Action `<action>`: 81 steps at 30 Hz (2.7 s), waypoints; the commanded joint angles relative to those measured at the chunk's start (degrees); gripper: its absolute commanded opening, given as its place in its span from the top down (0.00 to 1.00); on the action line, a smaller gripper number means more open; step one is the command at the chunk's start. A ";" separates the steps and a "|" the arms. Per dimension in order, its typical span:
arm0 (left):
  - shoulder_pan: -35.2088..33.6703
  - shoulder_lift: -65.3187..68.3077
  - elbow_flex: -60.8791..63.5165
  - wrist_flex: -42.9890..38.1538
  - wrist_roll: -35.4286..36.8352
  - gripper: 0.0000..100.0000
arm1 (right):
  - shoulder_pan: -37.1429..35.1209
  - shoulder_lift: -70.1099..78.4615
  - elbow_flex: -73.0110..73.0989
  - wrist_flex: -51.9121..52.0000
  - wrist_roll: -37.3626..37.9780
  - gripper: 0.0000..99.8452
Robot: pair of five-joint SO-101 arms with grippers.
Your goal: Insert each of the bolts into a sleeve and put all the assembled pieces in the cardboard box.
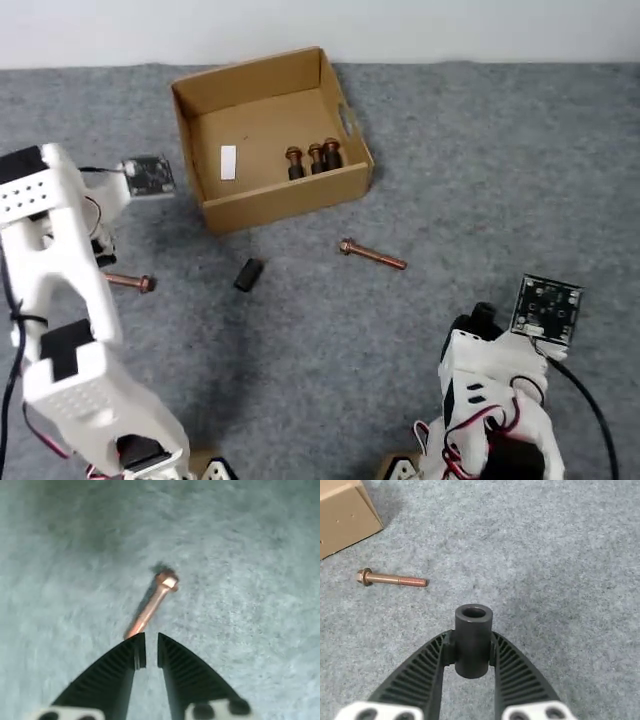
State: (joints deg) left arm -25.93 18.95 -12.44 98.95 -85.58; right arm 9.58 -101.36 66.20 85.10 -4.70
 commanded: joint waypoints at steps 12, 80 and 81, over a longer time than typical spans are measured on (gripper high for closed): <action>0.53 8.79 -0.66 -9.93 -6.15 0.83 | 0.48 0.31 0.26 -1.89 0.62 0.99; 55.30 -53.71 32.40 -3.60 131.78 1.00 | -19.65 -2.51 -1.05 -1.45 0.18 0.99; 55.03 -54.86 32.31 -3.78 132.40 1.00 | -21.05 -2.95 -1.05 -1.45 0.18 0.99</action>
State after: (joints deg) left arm 25.76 -30.99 20.70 97.27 42.95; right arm -8.00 -102.77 66.99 85.10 -4.70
